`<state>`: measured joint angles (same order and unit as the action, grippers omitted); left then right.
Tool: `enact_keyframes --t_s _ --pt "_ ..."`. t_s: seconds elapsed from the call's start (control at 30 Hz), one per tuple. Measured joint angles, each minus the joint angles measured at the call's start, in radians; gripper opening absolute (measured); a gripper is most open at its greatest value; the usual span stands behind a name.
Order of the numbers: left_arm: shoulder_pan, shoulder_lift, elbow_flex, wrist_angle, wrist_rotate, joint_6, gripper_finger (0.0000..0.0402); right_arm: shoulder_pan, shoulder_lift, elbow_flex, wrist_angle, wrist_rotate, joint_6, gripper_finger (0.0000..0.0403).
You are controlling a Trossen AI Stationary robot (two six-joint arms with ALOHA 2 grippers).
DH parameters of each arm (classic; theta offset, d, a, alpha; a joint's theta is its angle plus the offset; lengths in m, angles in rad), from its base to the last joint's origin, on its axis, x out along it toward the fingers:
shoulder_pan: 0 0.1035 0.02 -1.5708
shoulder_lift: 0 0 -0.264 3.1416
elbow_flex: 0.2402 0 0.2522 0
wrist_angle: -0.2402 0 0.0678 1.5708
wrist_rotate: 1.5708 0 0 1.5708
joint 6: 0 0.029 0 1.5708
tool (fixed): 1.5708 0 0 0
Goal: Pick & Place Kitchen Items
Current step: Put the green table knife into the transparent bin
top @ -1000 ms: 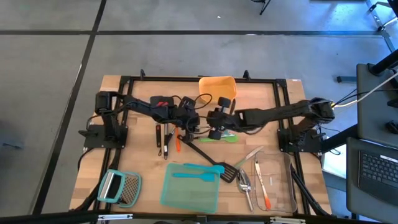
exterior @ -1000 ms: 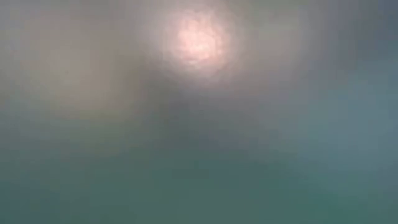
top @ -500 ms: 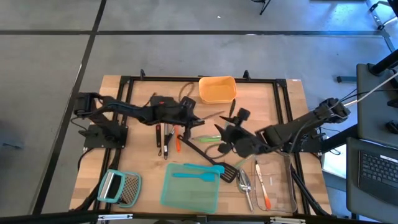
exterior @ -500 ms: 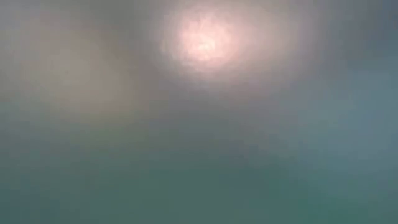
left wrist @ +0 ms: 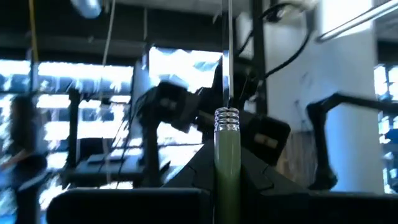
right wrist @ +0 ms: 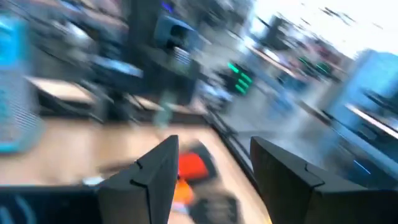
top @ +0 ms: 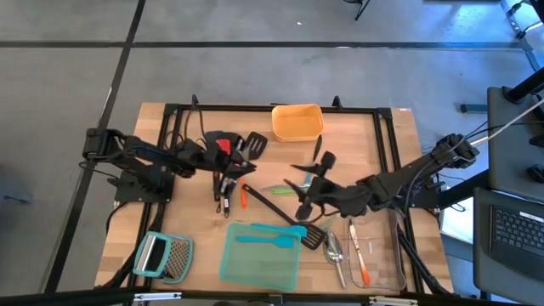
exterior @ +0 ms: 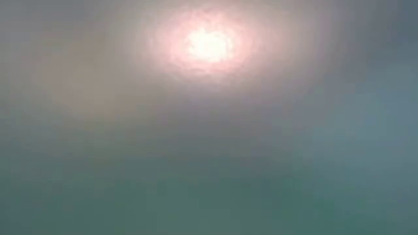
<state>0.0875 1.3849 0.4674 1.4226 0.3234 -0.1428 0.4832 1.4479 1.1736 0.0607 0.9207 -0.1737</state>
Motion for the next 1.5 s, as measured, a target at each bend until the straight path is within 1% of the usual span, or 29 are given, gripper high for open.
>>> enact_keyframes --t_s 0.07,0.13,0.27,0.33,0.37,0.47,0.53,0.6,0.67,0.93,1.07,1.17,1.23,1.4,1.5 --pt "0.000 0.000 0.025 0.015 0.025 -0.018 0.0018 -0.005 0.000 0.000 0.106 -0.115 -0.088 0.0200" --pt "0.003 0.000 0.065 0.019 0.067 -0.050 0.0018 -0.005 0.000 0.000 0.201 -0.184 -0.152 0.0200" --pt "-0.007 0.000 0.150 0.017 0.084 -0.113 0.0018 -0.004 0.000 0.000 0.363 -0.194 -0.250 0.0200" --pt "-0.019 -0.001 0.184 -0.016 0.118 -0.122 0.0018 -0.012 0.000 0.000 0.425 -0.227 -0.258 0.0200" --pt "-0.026 -0.001 0.196 -0.046 0.123 -0.122 0.0018 -0.021 0.000 0.000 0.450 -0.266 -0.258 0.0200" --pt "-0.048 0.000 0.218 -0.147 0.121 -0.088 0.0018 -0.058 0.000 0.000 0.492 -0.441 -0.249 0.0200" --pt "-0.060 0.000 0.230 -0.196 0.105 -0.044 0.0018 -0.083 0.000 0.000 0.505 -0.522 -0.180 0.0200" --pt "-0.067 0.000 0.240 -0.238 0.082 -0.021 0.0018 -0.105 0.000 0.000 0.507 -0.535 -0.108 0.0200" --pt "-0.070 0.000 0.243 -0.248 0.074 -0.018 0.0018 -0.122 0.000 0.000 0.503 -0.520 -0.070 0.0200" --pt "-0.072 0.000 0.246 -0.247 0.102 -0.010 0.0018 -0.171 0.032 0.000 0.502 -0.517 0.011 0.0200" --pt "-0.074 0.000 0.272 -0.298 0.114 0.003 0.0018 -0.191 0.042 0.000 0.507 -0.619 0.038 0.0200" --pt "-0.080 0.000 0.282 -0.333 0.113 0.025 0.0018 -0.195 0.045 0.001 0.492 -0.634 0.039 0.0200" --pt "-0.082 0.000 0.282 -0.332 0.114 0.030 0.0018 -0.198 0.045 0.020 0.457 -0.635 0.052 0.0200" --pt "-0.073 0.001 0.282 -0.361 0.114 0.037 0.0018 -0.203 0.061 0.102 0.307 -0.636 0.088 0.0200" --pt "-0.065 0.008 0.282 -0.356 0.114 0.037 0.0018 -0.203 0.087 0.145 0.284 -0.637 0.086 0.0199"
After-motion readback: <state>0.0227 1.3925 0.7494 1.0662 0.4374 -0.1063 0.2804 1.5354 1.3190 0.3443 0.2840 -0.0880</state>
